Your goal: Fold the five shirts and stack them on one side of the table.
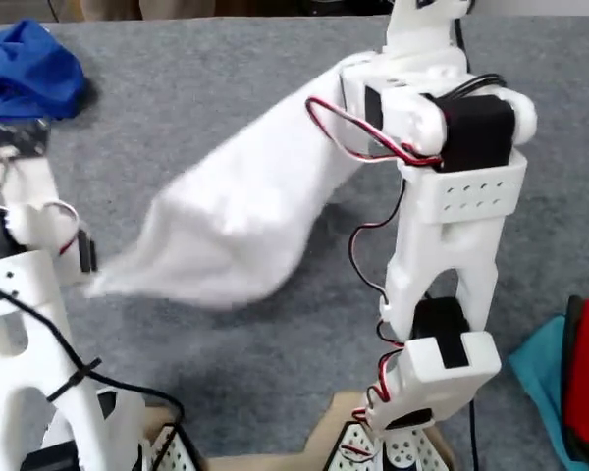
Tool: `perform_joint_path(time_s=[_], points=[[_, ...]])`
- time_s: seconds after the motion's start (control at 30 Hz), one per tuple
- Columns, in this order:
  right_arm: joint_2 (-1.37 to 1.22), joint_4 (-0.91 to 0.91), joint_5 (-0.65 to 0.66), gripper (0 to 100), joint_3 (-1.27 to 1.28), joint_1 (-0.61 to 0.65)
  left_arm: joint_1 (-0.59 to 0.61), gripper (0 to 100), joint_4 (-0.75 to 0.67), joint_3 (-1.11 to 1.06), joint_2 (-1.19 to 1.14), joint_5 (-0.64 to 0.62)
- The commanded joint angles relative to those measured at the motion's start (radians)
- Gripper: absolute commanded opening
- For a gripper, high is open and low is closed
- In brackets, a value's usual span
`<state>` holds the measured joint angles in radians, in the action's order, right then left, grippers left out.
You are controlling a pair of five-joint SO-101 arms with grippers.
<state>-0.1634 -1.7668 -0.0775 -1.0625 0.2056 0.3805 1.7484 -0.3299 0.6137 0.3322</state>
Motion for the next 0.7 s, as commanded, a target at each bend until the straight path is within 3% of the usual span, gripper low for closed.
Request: perform_joint_path(time_s=[0.0,0.17,0.33,0.47,0.67], points=[[0.01,-0.017,-0.006,0.5,0.012,0.005,-0.003,29,0.011,-0.123,0.024,0.032],[0.025,-0.018,-0.006,0.5,0.068,0.027,-0.011,34,0.009,-0.173,0.016,0.068],[0.119,-0.018,0.003,0.5,0.317,0.079,-0.006,34,-0.081,-0.176,0.015,0.091],[0.246,-0.017,0.124,0.5,0.615,0.14,-0.006,34,-0.172,-0.181,0.015,0.089],[0.53,-0.015,0.293,0.5,1.03,0.166,-0.003,34,-0.172,-0.176,0.024,0.089]])
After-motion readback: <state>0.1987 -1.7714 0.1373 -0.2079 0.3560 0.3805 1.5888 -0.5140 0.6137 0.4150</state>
